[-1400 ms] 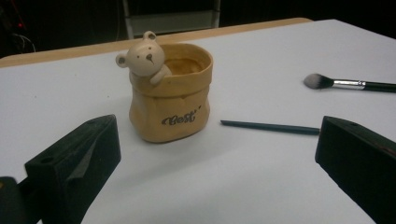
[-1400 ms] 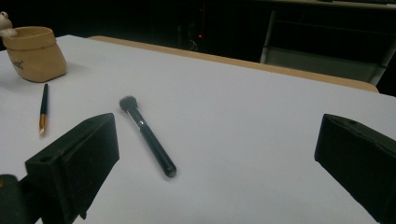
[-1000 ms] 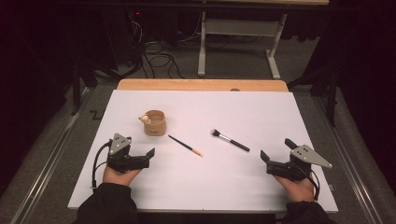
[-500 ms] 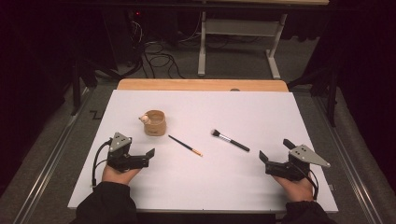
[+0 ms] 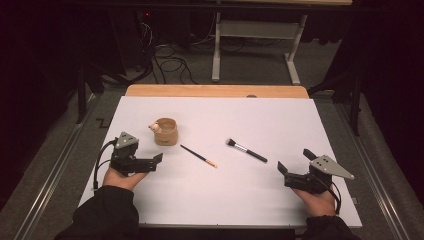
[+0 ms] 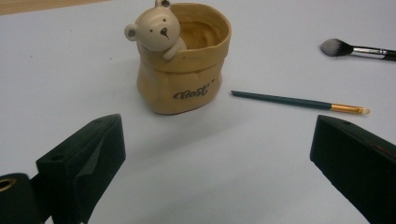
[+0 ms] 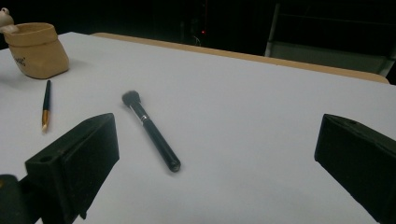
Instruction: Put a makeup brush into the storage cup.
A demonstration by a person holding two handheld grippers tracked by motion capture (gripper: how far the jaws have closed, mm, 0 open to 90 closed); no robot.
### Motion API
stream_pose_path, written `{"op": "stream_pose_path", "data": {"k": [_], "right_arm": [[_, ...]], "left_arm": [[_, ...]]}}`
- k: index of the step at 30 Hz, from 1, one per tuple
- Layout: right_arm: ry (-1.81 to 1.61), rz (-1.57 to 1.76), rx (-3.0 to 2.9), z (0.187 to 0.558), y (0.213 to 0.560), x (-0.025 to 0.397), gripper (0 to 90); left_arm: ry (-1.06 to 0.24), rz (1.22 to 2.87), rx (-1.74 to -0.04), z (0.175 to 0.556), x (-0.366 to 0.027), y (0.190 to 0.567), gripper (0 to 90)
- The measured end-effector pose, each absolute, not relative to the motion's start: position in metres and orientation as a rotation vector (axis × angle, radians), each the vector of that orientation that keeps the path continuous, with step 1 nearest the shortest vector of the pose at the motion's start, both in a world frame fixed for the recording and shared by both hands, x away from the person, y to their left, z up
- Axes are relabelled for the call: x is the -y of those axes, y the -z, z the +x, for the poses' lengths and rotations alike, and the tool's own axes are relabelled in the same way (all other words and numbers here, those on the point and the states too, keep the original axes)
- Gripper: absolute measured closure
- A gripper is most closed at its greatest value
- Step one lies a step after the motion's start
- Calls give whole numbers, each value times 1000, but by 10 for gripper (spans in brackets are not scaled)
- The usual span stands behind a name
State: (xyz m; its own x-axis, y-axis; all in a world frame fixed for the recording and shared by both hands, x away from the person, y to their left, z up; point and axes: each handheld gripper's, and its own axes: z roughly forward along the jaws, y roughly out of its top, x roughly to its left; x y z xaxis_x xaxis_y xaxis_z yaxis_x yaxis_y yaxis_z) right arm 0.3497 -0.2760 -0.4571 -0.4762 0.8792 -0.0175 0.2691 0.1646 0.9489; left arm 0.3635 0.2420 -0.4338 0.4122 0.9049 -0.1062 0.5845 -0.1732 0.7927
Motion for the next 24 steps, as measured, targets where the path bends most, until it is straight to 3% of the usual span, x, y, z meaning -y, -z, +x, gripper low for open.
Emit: {"op": "stream_pose_path", "data": {"k": [24], "right_arm": [[-1327, 1086, -1868, 350, 458, 275, 5]], "left_arm": [[-299, 2135, -1307, 379, -238, 427, 85]]}}
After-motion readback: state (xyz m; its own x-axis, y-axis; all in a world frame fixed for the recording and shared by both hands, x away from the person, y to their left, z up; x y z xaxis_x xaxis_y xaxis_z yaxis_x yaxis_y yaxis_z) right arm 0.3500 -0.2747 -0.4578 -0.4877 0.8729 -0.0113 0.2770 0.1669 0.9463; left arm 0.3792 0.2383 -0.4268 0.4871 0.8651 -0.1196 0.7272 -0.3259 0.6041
